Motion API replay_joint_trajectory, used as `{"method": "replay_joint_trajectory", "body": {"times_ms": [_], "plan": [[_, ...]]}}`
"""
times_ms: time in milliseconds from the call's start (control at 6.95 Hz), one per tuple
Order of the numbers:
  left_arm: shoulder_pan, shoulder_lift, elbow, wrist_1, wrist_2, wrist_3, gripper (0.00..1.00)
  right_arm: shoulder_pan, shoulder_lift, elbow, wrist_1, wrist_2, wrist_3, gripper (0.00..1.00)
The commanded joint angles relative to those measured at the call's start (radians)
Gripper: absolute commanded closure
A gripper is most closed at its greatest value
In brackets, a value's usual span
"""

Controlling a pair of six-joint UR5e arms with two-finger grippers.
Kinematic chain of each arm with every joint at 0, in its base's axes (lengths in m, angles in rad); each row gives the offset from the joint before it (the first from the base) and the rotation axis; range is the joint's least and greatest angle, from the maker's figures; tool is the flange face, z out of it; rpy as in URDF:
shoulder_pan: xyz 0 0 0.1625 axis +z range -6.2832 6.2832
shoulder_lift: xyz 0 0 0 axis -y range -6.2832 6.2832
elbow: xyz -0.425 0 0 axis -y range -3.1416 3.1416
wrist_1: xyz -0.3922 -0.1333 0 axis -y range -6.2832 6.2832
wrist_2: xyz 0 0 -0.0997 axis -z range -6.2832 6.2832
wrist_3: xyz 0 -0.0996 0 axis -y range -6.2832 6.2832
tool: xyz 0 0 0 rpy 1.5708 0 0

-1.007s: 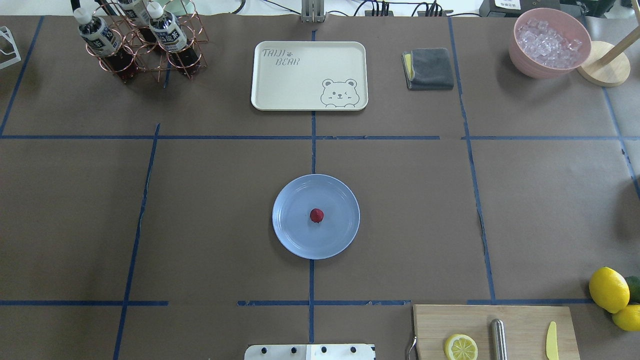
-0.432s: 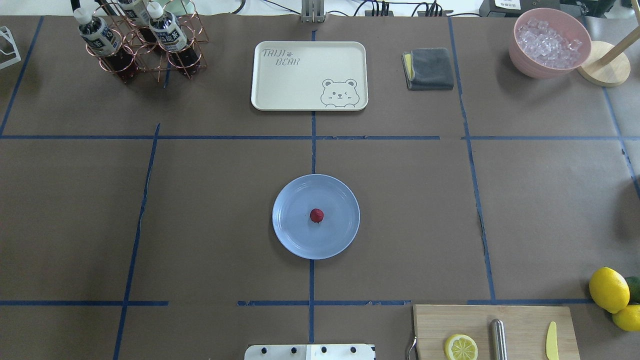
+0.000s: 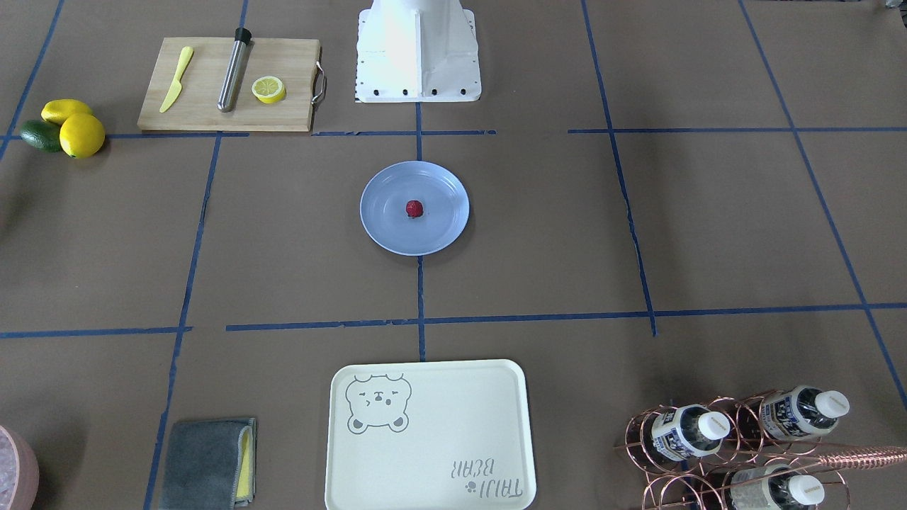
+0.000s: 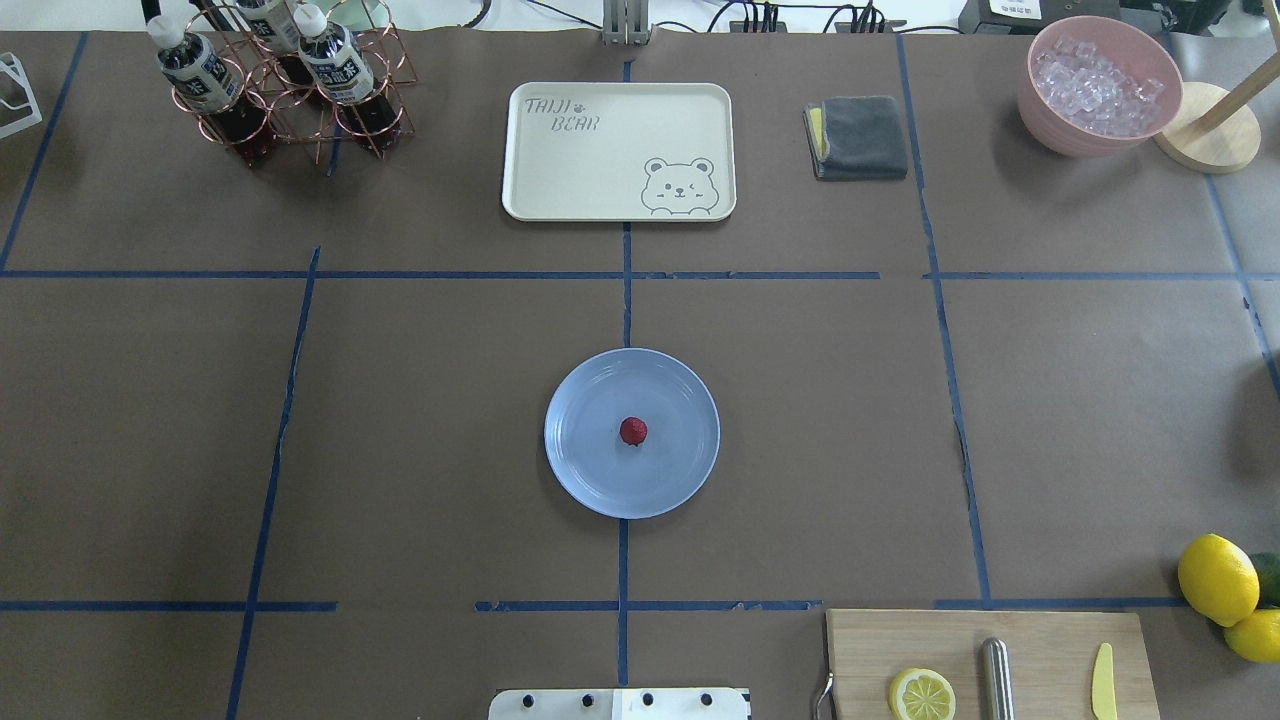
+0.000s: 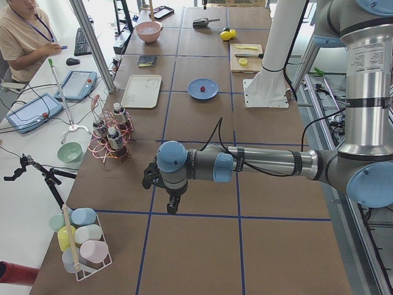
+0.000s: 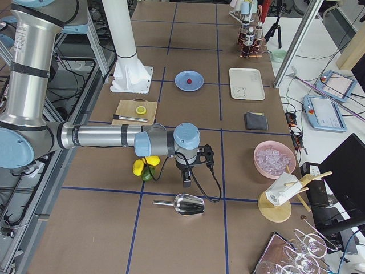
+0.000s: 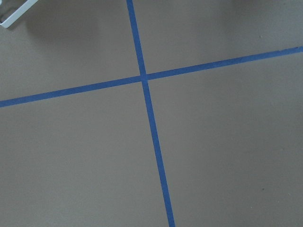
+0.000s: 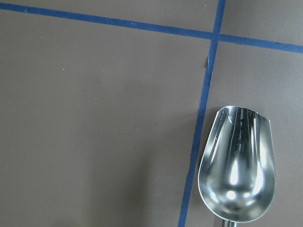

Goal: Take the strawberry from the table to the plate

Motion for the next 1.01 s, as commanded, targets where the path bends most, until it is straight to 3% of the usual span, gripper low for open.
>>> {"method": "replay_joint_trajectory", "body": {"times_ms": [0, 432, 863], "plan": [[-0.003, 0.008, -0.005, 0.005, 0.004, 0.000, 0.00, -0.001, 0.002, -0.028, 0.005, 0.003, -0.001, 0.00], [-0.001, 0.004, 0.020, 0.003, 0.004, 0.000, 0.00, 0.001, -0.003, 0.027, 0.010, -0.010, 0.091, 0.00], [-0.001, -0.012, 0.030, 0.005, 0.004, 0.006, 0.00, 0.004, 0.004, 0.045, 0.002, -0.026, 0.069, 0.00]]}}
